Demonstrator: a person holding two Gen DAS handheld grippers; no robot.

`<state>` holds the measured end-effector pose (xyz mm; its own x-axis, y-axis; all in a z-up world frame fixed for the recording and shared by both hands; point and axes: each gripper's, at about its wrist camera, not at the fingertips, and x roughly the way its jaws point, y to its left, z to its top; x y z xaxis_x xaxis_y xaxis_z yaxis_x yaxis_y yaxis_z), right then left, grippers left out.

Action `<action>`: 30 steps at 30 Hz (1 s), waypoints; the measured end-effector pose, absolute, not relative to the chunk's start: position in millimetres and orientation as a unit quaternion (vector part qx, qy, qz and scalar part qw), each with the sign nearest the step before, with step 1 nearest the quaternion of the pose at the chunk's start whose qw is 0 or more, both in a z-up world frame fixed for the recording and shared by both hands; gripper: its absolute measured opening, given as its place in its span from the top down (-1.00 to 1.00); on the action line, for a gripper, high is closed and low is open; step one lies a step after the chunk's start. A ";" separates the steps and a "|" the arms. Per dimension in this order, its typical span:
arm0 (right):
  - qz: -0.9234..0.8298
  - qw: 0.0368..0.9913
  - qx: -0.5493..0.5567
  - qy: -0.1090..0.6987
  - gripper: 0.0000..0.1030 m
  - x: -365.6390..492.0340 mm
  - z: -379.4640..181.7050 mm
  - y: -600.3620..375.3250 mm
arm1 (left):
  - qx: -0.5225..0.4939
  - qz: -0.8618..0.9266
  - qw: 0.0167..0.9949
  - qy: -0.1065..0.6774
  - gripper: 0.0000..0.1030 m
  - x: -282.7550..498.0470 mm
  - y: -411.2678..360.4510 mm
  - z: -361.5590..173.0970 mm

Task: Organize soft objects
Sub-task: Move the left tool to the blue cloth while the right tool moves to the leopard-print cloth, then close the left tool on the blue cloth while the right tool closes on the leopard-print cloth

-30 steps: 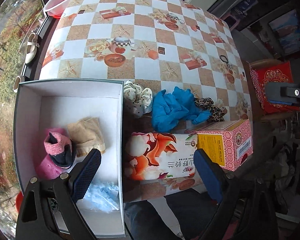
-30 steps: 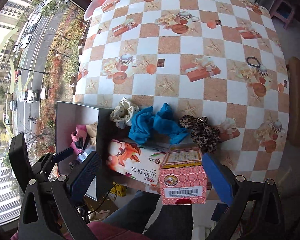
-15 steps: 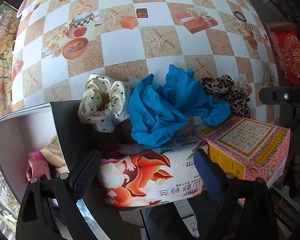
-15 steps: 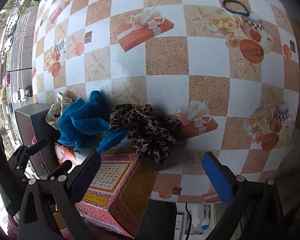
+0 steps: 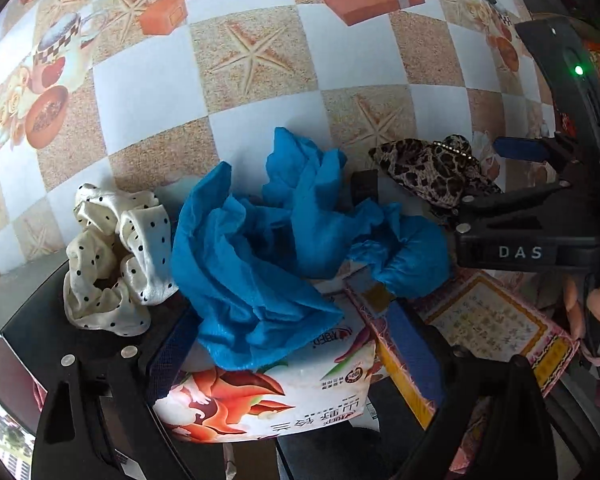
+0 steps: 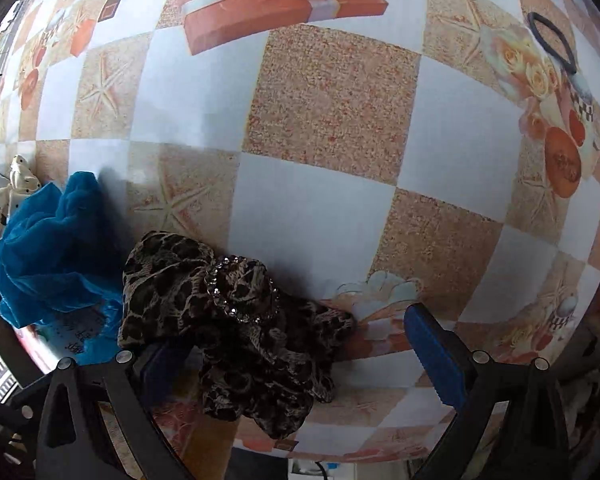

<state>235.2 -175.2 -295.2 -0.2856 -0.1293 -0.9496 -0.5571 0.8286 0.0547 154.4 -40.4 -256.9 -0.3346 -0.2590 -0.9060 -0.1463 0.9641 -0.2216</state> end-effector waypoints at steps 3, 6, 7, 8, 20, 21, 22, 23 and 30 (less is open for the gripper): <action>0.167 0.577 -0.238 0.763 -0.97 243.9 -295.7 -192.6 | -0.163 -0.056 0.549 0.818 -0.85 165.5 -41.2 -270.1; 0.134 0.596 -0.221 0.760 -0.97 261.0 -294.8 -221.2 | -0.176 -0.051 0.560 0.808 -0.85 183.6 -42.6 -278.2; 0.122 0.603 -0.207 0.761 -0.97 267.7 -293.8 -232.7 | -0.181 -0.048 0.568 0.802 -0.85 192.2 -41.7 -277.9; 0.108 0.610 -0.194 0.761 -0.97 274.3 -292.3 -244.5 | -0.187 -0.042 0.581 0.791 -0.85 203.0 -38.7 -274.4; 0.087 0.656 -0.026 0.749 -0.97 280.4 -247.1 -333.1 | -0.117 0.026 0.685 0.719 -0.85 233.9 6.5 -211.0; 0.088 0.657 -0.022 0.749 -0.97 277.7 -247.6 -333.4 | -0.109 0.032 0.681 0.723 -0.85 234.8 6.1 -221.5; 0.090 0.657 -0.020 0.748 -0.97 275.2 -247.4 -335.1 | -0.101 0.036 0.677 0.728 -0.85 232.3 6.1 -226.8; 0.094 0.656 -0.018 0.749 -0.97 267.7 -248.0 -340.0 | -0.095 0.041 0.675 0.731 -0.85 231.0 5.3 -233.0; 0.115 0.658 -0.053 0.743 -0.97 248.0 -254.8 -318.8 | -0.080 0.075 0.674 0.731 -0.85 235.0 6.8 -262.4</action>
